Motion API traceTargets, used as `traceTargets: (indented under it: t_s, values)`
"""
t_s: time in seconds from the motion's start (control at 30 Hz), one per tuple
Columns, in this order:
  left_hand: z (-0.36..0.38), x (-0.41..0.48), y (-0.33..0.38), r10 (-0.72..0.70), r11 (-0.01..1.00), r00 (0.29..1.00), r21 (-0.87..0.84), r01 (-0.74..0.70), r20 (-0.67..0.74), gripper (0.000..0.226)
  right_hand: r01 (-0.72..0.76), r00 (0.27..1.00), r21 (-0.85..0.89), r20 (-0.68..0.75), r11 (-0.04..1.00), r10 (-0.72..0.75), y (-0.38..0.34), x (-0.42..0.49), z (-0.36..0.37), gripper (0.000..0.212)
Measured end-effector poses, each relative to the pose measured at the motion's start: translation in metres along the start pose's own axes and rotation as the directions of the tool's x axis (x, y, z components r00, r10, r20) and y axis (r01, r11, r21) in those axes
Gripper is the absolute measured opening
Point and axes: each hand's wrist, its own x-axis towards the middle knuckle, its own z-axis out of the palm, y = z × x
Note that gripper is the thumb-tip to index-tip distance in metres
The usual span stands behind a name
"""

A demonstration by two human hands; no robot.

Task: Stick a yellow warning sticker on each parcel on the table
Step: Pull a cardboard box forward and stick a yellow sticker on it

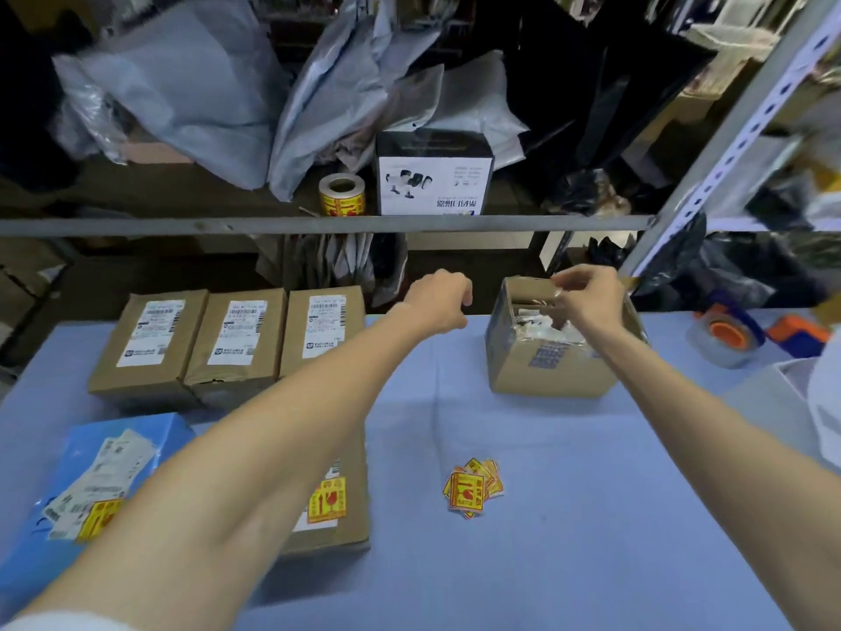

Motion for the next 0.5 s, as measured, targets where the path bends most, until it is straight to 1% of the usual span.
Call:
traceTargets:
  t_s: [0.1, 0.27, 0.33, 0.37, 0.5]
  values:
    - [-0.003, 0.017, 0.006, -0.028, 0.998, 0.999, 0.057, 0.027, 0.019, 0.033, 0.023, 0.999, -0.144, 0.028, 0.989, -0.019, 0.008, 0.028, -0.012, 0.029]
    - [0.001, 0.022, 0.007, -0.082, 0.996, 0.996, 0.031, 0.081, 0.034, 0.032, 0.028, 0.999, -0.215, 0.042, 0.976, -0.020, 0.019, 0.039, -0.011, 0.027]
    - [0.003, 0.018, 0.002, -0.104, 0.994, 0.994, 0.024, 0.103, 0.027, 0.032, 0.077, 0.997, -0.253, 0.049, 0.964, -0.066, 0.018, 0.033, -0.006, 0.026]
    - [0.003, 0.015, -0.001, -0.116, 0.993, 0.993, 0.019, 0.116, 0.028, 0.032, 0.119, 0.992, -0.249, 0.076, 0.961, -0.103, 0.016, 0.028, -0.003, 0.025]
    - [0.008, -0.010, -0.017, -0.168, 0.985, 0.984, 0.037, 0.166, 0.051, 0.032, 0.293, 0.937, -0.201, 0.252, 0.935, -0.240, -0.004, -0.009, 0.031, 0.020]
